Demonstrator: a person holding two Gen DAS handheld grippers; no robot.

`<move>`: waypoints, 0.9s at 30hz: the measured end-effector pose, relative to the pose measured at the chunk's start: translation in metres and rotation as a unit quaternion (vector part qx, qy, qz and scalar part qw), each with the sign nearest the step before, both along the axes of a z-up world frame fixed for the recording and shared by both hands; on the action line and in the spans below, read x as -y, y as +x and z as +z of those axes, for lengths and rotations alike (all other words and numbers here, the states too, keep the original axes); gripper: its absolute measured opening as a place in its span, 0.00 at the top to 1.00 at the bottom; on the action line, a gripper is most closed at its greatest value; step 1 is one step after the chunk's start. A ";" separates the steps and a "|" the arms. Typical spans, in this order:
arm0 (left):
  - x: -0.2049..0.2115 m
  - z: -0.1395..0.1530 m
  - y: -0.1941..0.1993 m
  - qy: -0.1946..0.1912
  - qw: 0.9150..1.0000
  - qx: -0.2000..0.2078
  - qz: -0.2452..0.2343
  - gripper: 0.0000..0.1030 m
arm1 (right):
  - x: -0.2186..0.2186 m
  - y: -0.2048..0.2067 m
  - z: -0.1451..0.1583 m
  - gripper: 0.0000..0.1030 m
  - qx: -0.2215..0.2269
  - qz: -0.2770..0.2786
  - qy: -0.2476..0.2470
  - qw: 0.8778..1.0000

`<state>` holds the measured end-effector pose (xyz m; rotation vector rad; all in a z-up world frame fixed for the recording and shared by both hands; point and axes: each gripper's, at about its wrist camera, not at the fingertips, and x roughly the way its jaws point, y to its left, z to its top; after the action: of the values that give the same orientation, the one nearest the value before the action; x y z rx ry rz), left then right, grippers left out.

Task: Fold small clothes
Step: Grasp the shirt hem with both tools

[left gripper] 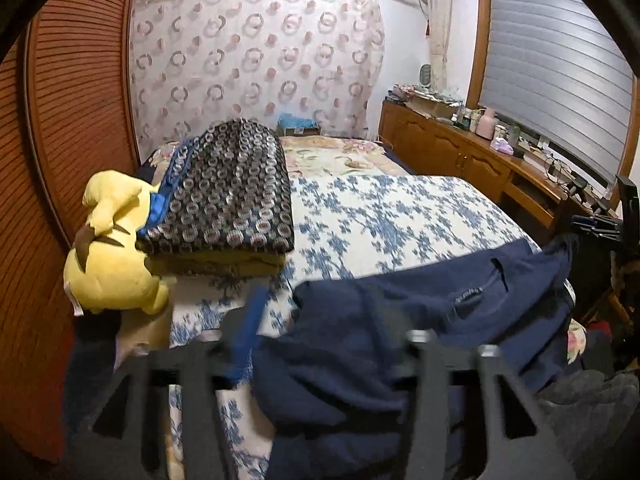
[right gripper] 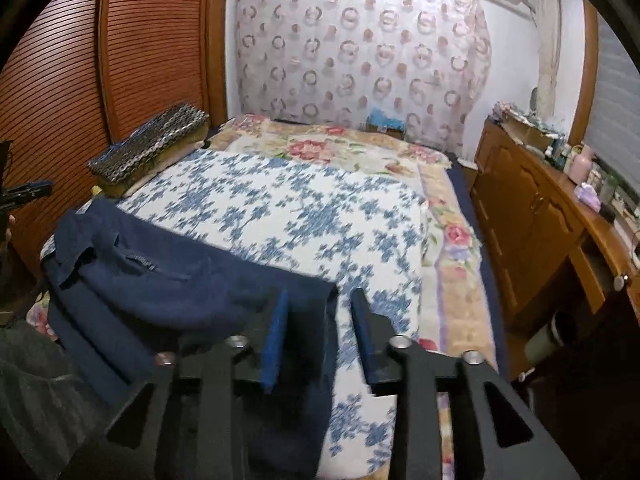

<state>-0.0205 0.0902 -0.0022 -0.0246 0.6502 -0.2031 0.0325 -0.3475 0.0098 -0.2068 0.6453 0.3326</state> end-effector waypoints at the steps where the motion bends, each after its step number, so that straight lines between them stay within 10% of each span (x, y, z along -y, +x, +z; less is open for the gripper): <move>1: 0.001 0.001 0.005 0.005 1.000 -0.001 0.004 0.28 | 0.001 0.003 0.002 0.55 0.003 -0.005 0.000 1.000; 27: 0.021 -0.082 0.108 0.045 0.990 -0.131 0.003 0.27 | -0.014 0.096 -0.072 0.51 -0.086 0.006 0.023 0.996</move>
<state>0.0871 0.0696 -0.0845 0.0342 0.9204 -0.1663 0.1283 -0.3332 -0.0622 -0.1394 0.8069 0.3790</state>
